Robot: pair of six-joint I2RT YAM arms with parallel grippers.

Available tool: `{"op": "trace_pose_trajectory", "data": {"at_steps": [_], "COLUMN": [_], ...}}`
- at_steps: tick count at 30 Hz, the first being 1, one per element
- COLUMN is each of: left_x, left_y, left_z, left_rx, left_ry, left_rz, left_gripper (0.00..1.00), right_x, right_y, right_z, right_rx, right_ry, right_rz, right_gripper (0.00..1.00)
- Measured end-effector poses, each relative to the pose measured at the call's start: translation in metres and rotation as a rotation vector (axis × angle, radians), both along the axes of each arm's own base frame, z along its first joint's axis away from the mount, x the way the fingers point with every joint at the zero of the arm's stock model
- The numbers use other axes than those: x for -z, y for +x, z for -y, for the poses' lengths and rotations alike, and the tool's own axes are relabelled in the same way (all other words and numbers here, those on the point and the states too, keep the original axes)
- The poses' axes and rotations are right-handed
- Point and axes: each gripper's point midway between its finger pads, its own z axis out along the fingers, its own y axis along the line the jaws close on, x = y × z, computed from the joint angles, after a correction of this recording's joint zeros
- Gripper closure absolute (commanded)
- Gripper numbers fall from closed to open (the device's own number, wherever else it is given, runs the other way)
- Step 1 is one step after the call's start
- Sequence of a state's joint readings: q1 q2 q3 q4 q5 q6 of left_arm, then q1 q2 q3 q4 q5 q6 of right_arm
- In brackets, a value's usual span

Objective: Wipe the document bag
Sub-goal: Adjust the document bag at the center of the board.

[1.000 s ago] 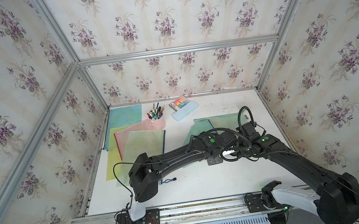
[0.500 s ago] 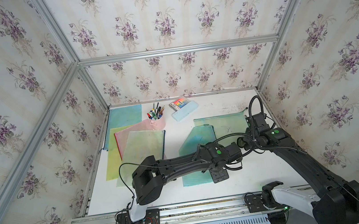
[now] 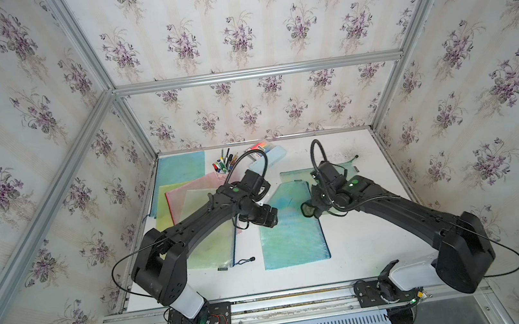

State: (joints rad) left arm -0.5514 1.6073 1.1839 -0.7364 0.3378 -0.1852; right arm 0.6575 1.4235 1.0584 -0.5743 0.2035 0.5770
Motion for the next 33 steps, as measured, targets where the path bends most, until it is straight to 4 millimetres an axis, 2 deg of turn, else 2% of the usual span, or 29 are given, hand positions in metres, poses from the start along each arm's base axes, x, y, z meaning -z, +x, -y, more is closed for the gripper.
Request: {"op": "trace_pose_trajectory", "data": {"at_steps": [3,6,11,17,21,23,26,29,33], "left_x": [0.013,0.024,0.041,0.062,0.060,0.056,0.036,0.005,-0.038], "left_y": [0.007,0.007,0.008,0.019,0.036,0.047,0.062,0.079,0.090], "left_z": [-0.025,-0.032,-0.016,0.001,0.015,0.019,0.026,0.034,0.039], "left_rx": [-0.145,-0.232,-0.280,-0.332,-0.339,-0.340,-0.329,-0.293,-0.235], "left_ry": [-0.086,-0.176,-0.295,-0.383,-0.463,-0.485,-0.534,-0.595,-0.654], "left_rz": [-0.085,-0.169,-0.294,-0.385,-0.393,-0.371,-0.326,-0.250,-0.143], "left_gripper": [0.09,0.08,0.07,0.07,0.10,0.13,0.23,0.34,0.36], "right_x": [0.019,0.048,0.081,0.097,0.109,0.113,0.116,0.118,0.121], "right_y": [-0.002,-0.007,-0.015,-0.017,-0.018,-0.017,-0.016,-0.016,-0.016], "right_z": [-0.037,-0.048,-0.045,-0.048,-0.050,-0.052,-0.053,-0.053,-0.053], "right_rx": [-0.071,-0.091,-0.090,-0.099,-0.109,-0.112,-0.113,-0.113,-0.114], "right_ry": [0.005,-0.019,-0.055,-0.057,-0.060,-0.059,-0.055,-0.051,-0.048], "right_rz": [-0.032,-0.092,-0.154,-0.183,-0.205,-0.203,-0.198,-0.193,-0.191], "right_gripper": [0.77,0.77,0.77,0.77,0.78,0.78,0.78,0.78,0.78]}}
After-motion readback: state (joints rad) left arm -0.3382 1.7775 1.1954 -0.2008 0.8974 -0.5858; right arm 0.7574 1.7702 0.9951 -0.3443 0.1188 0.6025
